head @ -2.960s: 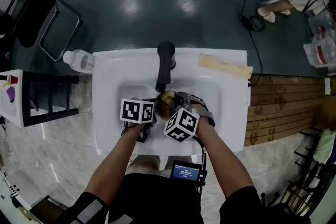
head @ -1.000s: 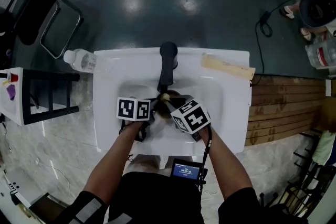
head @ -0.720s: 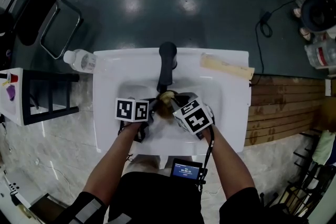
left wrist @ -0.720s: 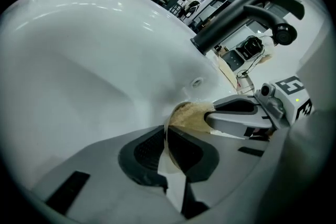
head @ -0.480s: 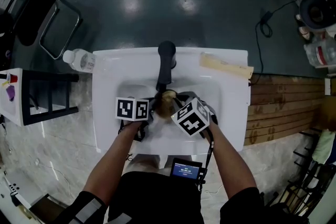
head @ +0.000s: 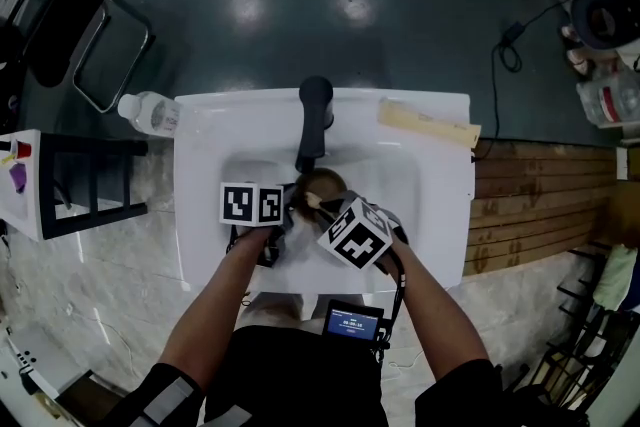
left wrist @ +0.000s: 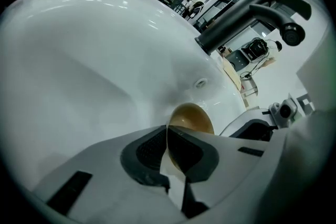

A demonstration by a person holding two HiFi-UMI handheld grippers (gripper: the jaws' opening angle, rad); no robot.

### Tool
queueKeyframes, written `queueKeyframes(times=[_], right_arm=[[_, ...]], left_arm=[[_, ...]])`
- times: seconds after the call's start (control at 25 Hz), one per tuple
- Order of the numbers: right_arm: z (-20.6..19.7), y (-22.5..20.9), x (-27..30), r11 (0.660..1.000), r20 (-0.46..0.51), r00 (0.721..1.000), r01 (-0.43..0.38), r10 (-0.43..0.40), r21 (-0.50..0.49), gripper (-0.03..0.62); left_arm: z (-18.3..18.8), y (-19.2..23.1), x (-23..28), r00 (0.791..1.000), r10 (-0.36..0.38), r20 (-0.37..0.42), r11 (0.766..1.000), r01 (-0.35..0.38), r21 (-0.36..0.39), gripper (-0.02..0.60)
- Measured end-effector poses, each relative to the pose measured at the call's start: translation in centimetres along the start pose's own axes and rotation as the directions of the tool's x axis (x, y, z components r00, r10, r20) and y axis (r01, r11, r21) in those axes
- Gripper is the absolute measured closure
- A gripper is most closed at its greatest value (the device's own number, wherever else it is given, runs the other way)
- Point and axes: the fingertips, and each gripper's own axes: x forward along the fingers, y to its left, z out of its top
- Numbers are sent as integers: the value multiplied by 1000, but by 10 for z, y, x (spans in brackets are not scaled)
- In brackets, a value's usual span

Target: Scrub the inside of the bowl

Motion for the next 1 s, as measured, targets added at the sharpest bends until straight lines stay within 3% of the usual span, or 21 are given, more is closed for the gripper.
queueKeyframes(times=[0.2,0.52,0.72,0.88,1.0], right_arm=[[14,9,5,992,59,996,-78,72,96,557],[32,-19,6,961,183,982,-86,37,264,557],[34,-45,4,965,180,979,41,-90,261,557],[27,-65,-6,966,128,970,181,-206,184,557],[20,-68,-9,970,93,970,215,-226,112,557]], left_arm=[[1,0,1,1000,-3,3,1000,3,-21,569],[0,1,0,1000,-1,-8,1000,1,-9,571],[-2,2,0,1000,10,-21,1000,-10,24,571],[-5,3,0,999,23,-34,999,-22,40,571],[-5,4,-1,999,27,-28,999,-26,36,571]])
